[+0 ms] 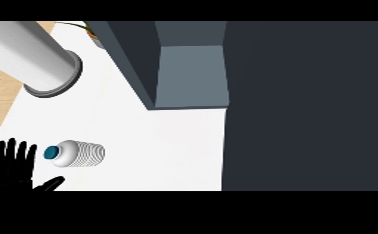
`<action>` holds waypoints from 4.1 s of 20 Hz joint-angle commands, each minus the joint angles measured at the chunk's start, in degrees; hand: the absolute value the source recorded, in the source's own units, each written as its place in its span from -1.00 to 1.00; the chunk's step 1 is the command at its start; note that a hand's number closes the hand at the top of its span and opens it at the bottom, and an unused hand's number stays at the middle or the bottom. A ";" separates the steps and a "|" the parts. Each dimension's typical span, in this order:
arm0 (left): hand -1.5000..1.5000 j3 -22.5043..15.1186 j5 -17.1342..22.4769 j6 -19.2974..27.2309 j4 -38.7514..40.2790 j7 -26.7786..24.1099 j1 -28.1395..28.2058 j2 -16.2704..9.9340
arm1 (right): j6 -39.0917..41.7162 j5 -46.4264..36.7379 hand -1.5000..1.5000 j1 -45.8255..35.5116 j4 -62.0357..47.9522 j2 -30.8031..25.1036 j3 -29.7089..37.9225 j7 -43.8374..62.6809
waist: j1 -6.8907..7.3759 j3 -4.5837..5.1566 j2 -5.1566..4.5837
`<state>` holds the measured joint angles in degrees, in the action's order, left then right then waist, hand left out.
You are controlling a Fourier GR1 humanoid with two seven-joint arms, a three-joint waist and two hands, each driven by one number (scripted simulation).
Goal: Pick up the bottled water, place it into the cabinet and close the cabinet
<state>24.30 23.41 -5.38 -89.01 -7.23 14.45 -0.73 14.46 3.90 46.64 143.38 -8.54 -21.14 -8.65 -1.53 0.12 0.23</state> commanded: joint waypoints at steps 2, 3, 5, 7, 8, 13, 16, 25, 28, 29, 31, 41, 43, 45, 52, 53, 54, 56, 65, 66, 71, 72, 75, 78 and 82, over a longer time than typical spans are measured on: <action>-1.00 2.21 -0.55 -2.97 15.56 -7.11 -5.74 -2.06 | -0.50 -0.34 -1.00 4.25 12.16 -2.31 -0.36 3.45 | 0.07 0.04 -0.16; -1.00 2.21 -1.03 -5.14 20.43 -9.66 -6.90 -2.85 | 0.46 1.39 -1.00 4.00 7.49 -2.54 2.64 -0.57 | 0.02 0.00 -0.16; -1.00 1.43 -2.64 -4.19 23.27 -11.49 -9.11 -2.29 | 0.76 -1.42 -1.00 7.32 11.62 -3.37 -1.16 -0.42 | -0.56 0.04 -0.03; -1.00 1.34 -2.66 -8.47 27.10 -16.76 -7.45 -1.92 | 0.70 -2.56 -1.00 8.91 9.64 -3.14 -2.53 -3.16 | -0.11 0.01 0.03; -1.00 1.91 -2.93 -7.38 32.54 -17.72 -12.58 -2.79 | 1.11 -2.79 -1.00 8.21 7.03 -3.77 -1.01 -4.68 | -0.37 0.03 -0.07; -1.00 0.03 -6.60 -8.78 40.74 -26.46 -15.89 -1.38 | -0.18 -0.46 -1.00 10.03 10.84 -5.22 -0.42 -3.49 | -0.13 0.07 -0.29; -1.00 1.27 -6.74 -11.88 48.07 -31.09 -17.47 -3.66 | -0.01 -3.34 -1.00 11.50 10.54 -5.81 -2.53 -6.39 | -0.47 0.11 -0.19; 1.00 0.73 -10.53 -8.07 57.90 -39.18 -24.60 -4.38 | -1.53 -3.77 -1.00 11.25 7.59 -6.22 -3.98 -8.78 | -0.33 0.09 -0.42; 1.00 0.35 -12.95 -7.06 59.17 -44.91 -22.55 -5.55 | -1.67 -2.50 -1.00 11.72 8.48 -7.27 -2.24 -9.18 | -0.33 0.14 -0.52; 1.00 -0.40 -14.14 -4.40 58.22 -45.10 -24.68 -5.50 | -1.74 -3.76 -1.00 10.43 7.89 -7.37 -3.62 -8.04 | -0.13 0.13 -0.57; 1.00 -4.17 -18.86 -3.00 57.24 -48.53 -23.22 -5.21 | -1.63 -3.84 -1.00 11.95 5.60 -7.38 -3.49 -11.12 | -0.77 0.07 -0.31; 1.00 -16.02 -31.83 2.83 58.25 -52.66 -26.29 -0.07 | -2.69 -2.41 -1.00 14.17 6.57 -9.49 -2.23 -11.78 | 0.20 -0.04 -0.18; 1.00 -17.46 -28.63 2.73 58.43 -50.23 -29.09 0.55 | -2.83 -2.57 -1.00 14.82 10.22 -10.20 -3.89 -9.69 | 0.09 0.00 -0.21; 1.00 -19.08 -28.24 2.01 52.65 -47.63 -26.37 0.61 | -3.54 -4.10 -1.00 14.99 7.10 -9.25 -4.19 -13.08 | 0.65 -0.11 0.09; 1.00 -30.07 -18.21 3.83 45.20 -37.30 -30.44 0.70 | -4.54 -3.11 -1.00 14.01 7.52 -10.30 -4.33 -11.42 | 0.74 -0.08 0.02; 1.00 -32.13 -16.30 6.94 44.13 -35.32 -31.72 0.71 | -4.09 -1.97 -1.00 14.17 5.18 -10.30 -3.18 -13.92 | 0.43 -0.10 0.06; 1.00 -34.61 -14.37 7.93 43.07 -35.07 -29.63 0.71 | -4.73 -3.44 -1.00 16.51 7.19 -10.36 -4.30 -14.35 | 0.20 -0.08 0.15; 1.00 -37.77 -11.63 11.80 39.07 -30.70 -31.01 0.72 | -4.65 -2.69 -1.00 16.23 7.71 -10.73 -4.41 -13.79 | 0.41 -0.08 0.10; 1.00 -46.56 -5.18 26.06 32.55 -15.26 -41.92 0.73 | -4.28 0.32 -1.00 15.52 4.39 -11.48 -0.82 -17.54 | 0.30 -0.12 -0.06; 1.00 -49.22 -1.10 28.47 37.59 -18.04 -45.15 0.73 | -2.86 2.55 -1.00 15.34 5.61 -13.04 1.15 -17.26 | -0.83 -0.07 -0.39; 1.00 -51.33 0.19 35.91 38.40 -14.30 -49.60 0.69 | -4.04 1.04 -1.00 17.43 9.24 -12.84 0.58 -15.98 | -0.65 -0.06 -0.28; 1.00 -49.65 1.55 35.86 43.13 -13.44 -55.07 0.68 | -3.05 2.38 -1.00 16.37 7.07 -13.51 1.83 -16.57 | -1.55 -0.06 -0.63; 1.00 -48.26 2.35 35.51 46.53 -11.51 -58.76 0.66 | -1.35 4.34 -1.00 18.11 4.21 -14.01 4.41 -19.97 | -1.42 -0.10 -0.49; 1.00 -46.16 5.89 35.28 49.96 -11.98 -61.23 0.67 | -1.32 5.65 -1.00 18.40 5.50 -13.70 4.92 -19.35 | -1.62 -0.07 -0.74; 1.00 -43.36 4.70 36.52 60.15 -16.74 -64.31 0.67 | -0.35 4.87 -1.00 16.47 2.88 -13.17 4.92 -20.88 | -2.06 -0.07 -1.17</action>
<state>-21.55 27.56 28.86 -35.77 -21.46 -46.40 -1.00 13.15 3.24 62.27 142.66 -21.32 -16.97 -30.98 -3.20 0.13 -0.70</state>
